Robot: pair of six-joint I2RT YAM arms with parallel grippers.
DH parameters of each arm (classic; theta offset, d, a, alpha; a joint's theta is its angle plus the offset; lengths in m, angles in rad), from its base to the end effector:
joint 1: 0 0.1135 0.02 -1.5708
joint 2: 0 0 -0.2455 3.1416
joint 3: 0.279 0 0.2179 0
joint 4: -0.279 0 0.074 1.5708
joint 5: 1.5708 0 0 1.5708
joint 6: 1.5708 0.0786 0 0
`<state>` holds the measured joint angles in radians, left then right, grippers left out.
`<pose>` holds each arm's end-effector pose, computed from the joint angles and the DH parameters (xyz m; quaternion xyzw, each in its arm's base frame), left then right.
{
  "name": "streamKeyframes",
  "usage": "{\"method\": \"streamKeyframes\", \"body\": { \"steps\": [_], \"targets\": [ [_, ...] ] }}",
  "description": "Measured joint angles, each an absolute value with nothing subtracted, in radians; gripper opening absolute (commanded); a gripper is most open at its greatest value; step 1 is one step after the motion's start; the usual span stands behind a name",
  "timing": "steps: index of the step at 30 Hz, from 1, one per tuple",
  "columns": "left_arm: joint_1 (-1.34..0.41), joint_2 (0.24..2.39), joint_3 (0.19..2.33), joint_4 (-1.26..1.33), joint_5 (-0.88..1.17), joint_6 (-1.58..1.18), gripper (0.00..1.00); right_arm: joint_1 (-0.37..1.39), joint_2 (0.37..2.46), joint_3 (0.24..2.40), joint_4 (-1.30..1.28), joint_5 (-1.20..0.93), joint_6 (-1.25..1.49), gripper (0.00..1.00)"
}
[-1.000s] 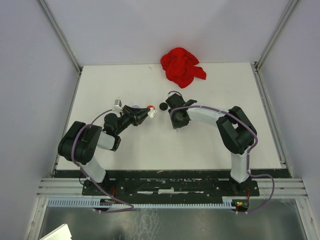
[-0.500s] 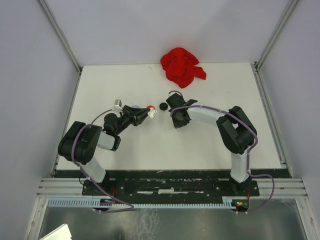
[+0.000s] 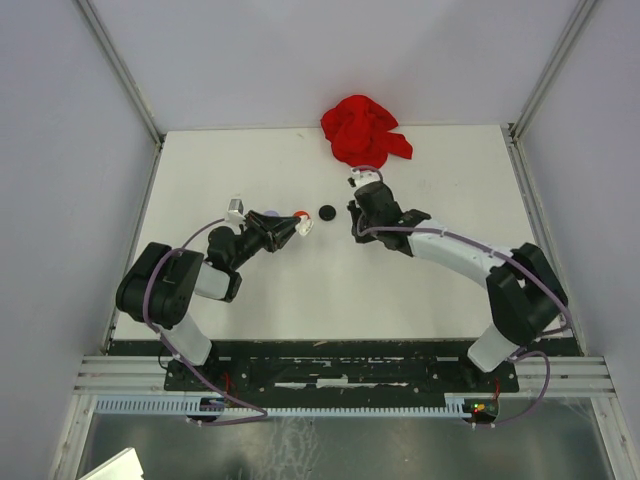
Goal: Insert the wireless bluetooth earbuds into the charging case
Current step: Pick up the earbud from the center of the board, then place the earbud in the charging case.
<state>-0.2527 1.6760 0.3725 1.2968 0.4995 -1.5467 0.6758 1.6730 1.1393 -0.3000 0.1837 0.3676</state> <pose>0.2830 -0.1120 0.1705 -0.2754 0.6535 -0.6438 0.2873 0.2880 0.2125 0.1908 -0.1099 0.9230 0.1046 0.3537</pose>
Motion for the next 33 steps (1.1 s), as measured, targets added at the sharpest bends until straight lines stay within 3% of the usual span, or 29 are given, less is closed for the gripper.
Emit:
{"method": "streamKeyframes", "body": {
  "steps": [10, 33],
  "targets": [
    [-0.283, 1.741, 0.415, 1.251, 0.499, -1.556, 0.03, 0.676, 1.399, 0.851, 0.159, 0.041, 0.287, 0.01],
    [-0.408, 1.906, 0.59, 1.237, 0.527, -1.642, 0.03, 0.701, 1.399, 0.654, 0.698, -0.131, 0.001, 0.01]
  ]
}}
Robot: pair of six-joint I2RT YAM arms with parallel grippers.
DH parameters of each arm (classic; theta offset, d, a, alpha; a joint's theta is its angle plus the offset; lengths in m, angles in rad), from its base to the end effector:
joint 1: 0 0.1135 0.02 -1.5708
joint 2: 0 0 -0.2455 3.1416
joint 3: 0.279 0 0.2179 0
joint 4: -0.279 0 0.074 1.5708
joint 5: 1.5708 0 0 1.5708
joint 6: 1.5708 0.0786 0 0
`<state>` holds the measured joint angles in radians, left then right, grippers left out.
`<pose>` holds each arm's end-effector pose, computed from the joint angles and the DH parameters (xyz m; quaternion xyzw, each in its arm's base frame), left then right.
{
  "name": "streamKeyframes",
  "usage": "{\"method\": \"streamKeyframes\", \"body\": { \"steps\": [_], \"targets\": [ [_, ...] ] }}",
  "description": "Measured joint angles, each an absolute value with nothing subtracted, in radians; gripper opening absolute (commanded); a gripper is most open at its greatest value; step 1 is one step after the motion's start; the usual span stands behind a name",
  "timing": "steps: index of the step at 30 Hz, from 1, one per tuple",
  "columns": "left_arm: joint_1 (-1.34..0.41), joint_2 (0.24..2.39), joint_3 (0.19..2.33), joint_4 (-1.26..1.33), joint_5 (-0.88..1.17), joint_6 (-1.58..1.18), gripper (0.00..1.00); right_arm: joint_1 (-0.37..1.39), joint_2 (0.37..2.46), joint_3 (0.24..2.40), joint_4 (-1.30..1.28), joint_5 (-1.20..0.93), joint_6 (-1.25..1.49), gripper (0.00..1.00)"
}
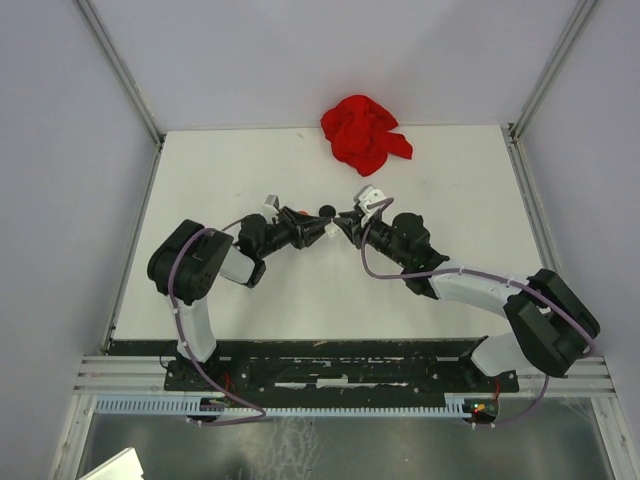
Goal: Insert the wireless bluetooth earbuds into the charging case
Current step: Place the earbud in the charging case.
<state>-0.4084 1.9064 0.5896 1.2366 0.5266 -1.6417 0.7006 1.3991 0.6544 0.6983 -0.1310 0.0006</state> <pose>0.3083 -0.1765 0.1463 -0.2663 0.6810 -0.6590 0.1764 0.2415 0.2171 0.2505 -0.2899 0.6625 0.2811 0.6309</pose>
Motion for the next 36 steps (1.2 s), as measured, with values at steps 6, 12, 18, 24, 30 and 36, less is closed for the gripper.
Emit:
{"method": "streamKeyframes", "body": {
  "steps": [6, 12, 18, 24, 30, 36],
  "targets": [
    [-0.415, 1.904, 0.592, 1.236, 0.53, -1.642, 0.03, 0.701, 1.468, 0.593, 0.831, -0.166, -0.077, 0.01],
    [-0.417, 1.904, 0.592, 1.237, 0.533, -1.668, 0.03, 0.701, 1.507, 0.576, 0.912, -0.192, -0.107, 0.01],
    [-0.42, 1.904, 0.593, 1.238, 0.533, -1.694, 0.03, 0.701, 1.514, 0.574, 0.961, -0.206, -0.112, 0.01],
    [-0.423, 1.904, 0.594, 1.26, 0.534, -1.711, 0.03, 0.703, 1.531, 0.574, 0.979, -0.207, -0.115, 0.01],
    [-0.423, 1.903, 0.594, 1.267, 0.534, -1.713, 0.03, 0.703, 1.54, 0.574, 0.98, -0.206, -0.119, 0.01],
    [-0.423, 1.892, 0.594, 1.274, 0.534, -1.713, 0.03, 0.703, 1.54, 0.574, 0.98, -0.206, -0.122, 0.01]
  ]
}}
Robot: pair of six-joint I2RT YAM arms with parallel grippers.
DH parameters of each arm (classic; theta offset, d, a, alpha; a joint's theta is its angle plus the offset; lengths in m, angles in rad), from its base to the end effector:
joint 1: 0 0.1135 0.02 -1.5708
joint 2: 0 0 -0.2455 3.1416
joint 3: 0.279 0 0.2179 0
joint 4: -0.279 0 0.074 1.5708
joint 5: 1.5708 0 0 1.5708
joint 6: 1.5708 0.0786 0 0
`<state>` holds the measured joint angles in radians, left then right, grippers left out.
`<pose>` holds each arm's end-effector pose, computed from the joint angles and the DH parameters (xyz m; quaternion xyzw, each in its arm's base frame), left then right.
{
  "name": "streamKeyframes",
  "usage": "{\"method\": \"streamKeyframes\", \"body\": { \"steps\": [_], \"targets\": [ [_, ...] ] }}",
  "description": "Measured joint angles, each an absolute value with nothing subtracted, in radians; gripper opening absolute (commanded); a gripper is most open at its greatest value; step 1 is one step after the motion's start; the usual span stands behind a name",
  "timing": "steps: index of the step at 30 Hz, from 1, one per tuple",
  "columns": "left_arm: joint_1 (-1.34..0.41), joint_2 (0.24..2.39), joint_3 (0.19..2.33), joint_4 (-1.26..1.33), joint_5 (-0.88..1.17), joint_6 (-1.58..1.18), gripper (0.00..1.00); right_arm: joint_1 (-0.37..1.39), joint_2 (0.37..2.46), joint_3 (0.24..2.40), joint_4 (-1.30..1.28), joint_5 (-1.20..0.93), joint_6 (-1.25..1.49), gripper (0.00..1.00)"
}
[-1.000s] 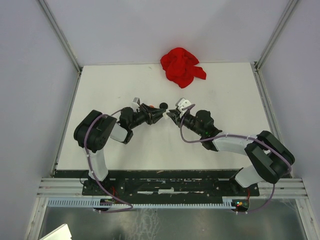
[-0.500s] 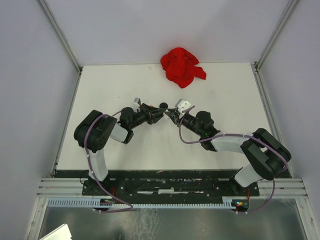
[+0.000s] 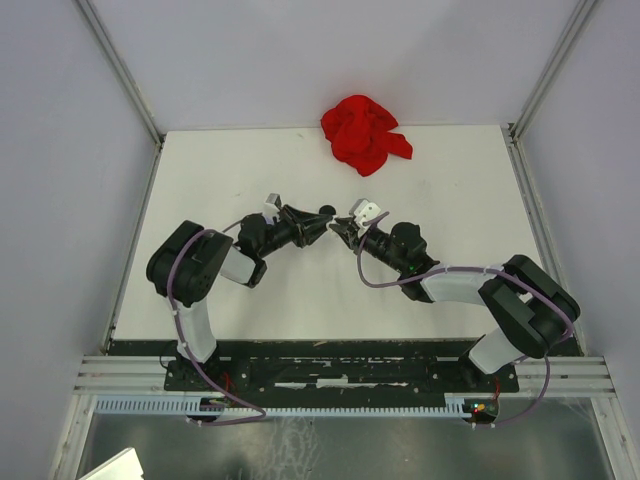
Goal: Insert the wireless bluetooth earbuds into the charging case
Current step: Place the earbud in the charging case.
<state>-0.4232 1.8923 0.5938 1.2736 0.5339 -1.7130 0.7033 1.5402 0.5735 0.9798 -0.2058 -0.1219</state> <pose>0.3057 -0.1816 0.1573 -0.2679 0.6625 -0.6812 0.1590 0.2427 0.2268 0.2225 -0.3472 0.6108 0.2720 0.6576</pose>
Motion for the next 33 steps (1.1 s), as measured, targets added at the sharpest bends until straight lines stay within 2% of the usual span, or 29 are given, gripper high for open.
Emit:
{"method": "streamKeyframes", "body": {
  "steps": [19, 20, 26, 33],
  "targets": [
    [-0.423, 1.886, 0.594, 1.29, 0.533, -1.72, 0.03, 0.703, 1.541, 0.565, 0.978, -0.19, -0.122, 0.02],
    [-0.423, 1.886, 0.594, 1.29, 0.533, -1.721, 0.03, 0.703, 1.541, 0.564, 0.979, -0.188, -0.122, 0.04],
    [-0.423, 1.886, 0.594, 1.291, 0.533, -1.723, 0.03, 0.703, 1.541, 0.562, 0.978, -0.187, -0.116, 0.35],
    [-0.423, 1.886, 0.594, 1.29, 0.529, -1.724, 0.03, 0.703, 1.53, 0.558, 0.979, -0.187, -0.083, 0.5]
  ]
}}
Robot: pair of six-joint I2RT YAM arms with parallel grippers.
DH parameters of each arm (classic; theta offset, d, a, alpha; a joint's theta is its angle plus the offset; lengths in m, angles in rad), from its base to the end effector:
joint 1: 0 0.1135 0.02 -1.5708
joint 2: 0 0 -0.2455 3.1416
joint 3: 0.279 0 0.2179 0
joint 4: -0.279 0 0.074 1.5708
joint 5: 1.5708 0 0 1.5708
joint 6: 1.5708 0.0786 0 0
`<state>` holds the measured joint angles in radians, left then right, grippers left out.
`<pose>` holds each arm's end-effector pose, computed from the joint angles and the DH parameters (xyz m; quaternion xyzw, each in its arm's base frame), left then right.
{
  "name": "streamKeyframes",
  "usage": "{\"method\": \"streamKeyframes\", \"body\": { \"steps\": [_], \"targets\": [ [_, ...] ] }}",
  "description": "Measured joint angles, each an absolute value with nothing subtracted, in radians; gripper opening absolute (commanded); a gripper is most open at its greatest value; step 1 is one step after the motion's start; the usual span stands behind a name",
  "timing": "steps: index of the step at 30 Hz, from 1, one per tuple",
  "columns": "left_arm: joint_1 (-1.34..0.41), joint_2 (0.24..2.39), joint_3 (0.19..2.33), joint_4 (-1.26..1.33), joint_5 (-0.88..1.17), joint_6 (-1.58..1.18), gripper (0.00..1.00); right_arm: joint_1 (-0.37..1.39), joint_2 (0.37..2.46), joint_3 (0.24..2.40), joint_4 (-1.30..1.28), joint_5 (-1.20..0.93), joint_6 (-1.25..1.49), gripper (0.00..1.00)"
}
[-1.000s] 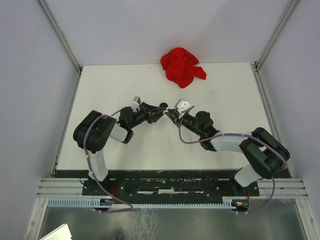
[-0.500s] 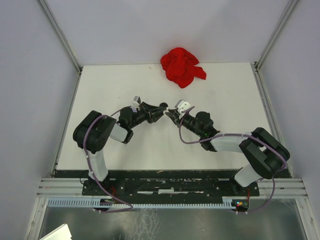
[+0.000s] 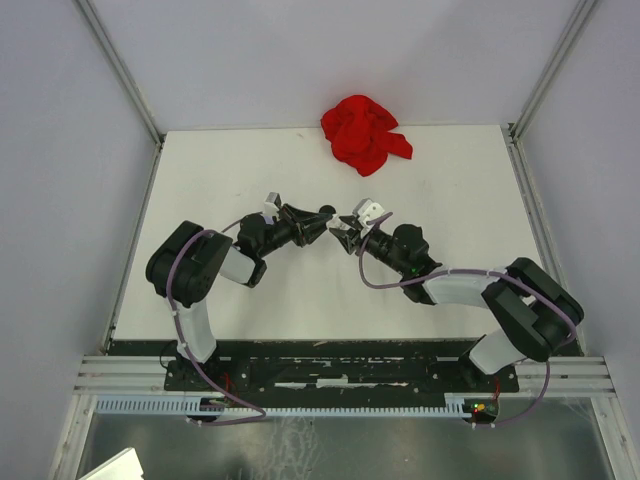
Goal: Insert the wireless bluetooth earbuds into the charging case
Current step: Place the earbud in the charging case.
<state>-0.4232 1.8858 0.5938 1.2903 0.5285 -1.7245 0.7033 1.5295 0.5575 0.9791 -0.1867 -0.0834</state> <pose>0.3058 -0.1812 0.1618 -0.2669 0.6553 -0.6876 0.1626 0.2413 0.2237 0.2207 -0.3300 0.6226 0.2780 0.6528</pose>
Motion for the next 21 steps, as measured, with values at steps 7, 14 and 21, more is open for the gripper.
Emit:
{"method": "streamKeyframes", "body": {
  "steps": [7, 14, 21],
  "targets": [
    [-0.423, 1.886, 0.596, 1.288, 0.509, -1.725, 0.03, 0.704, 1.383, 0.536, 0.96, -0.126, -0.054, 0.65],
    [-0.426, 1.86, 0.593, 1.235, 0.353, -1.76, 0.03, 0.713, 1.243, 0.606, 0.696, 0.069, -0.045, 0.78],
    [-0.453, 1.762, 0.58, 1.121, 0.16, -1.839, 0.03, 0.76, 1.408, 0.601, 0.661, 0.253, -0.072, 1.0]
  ]
}}
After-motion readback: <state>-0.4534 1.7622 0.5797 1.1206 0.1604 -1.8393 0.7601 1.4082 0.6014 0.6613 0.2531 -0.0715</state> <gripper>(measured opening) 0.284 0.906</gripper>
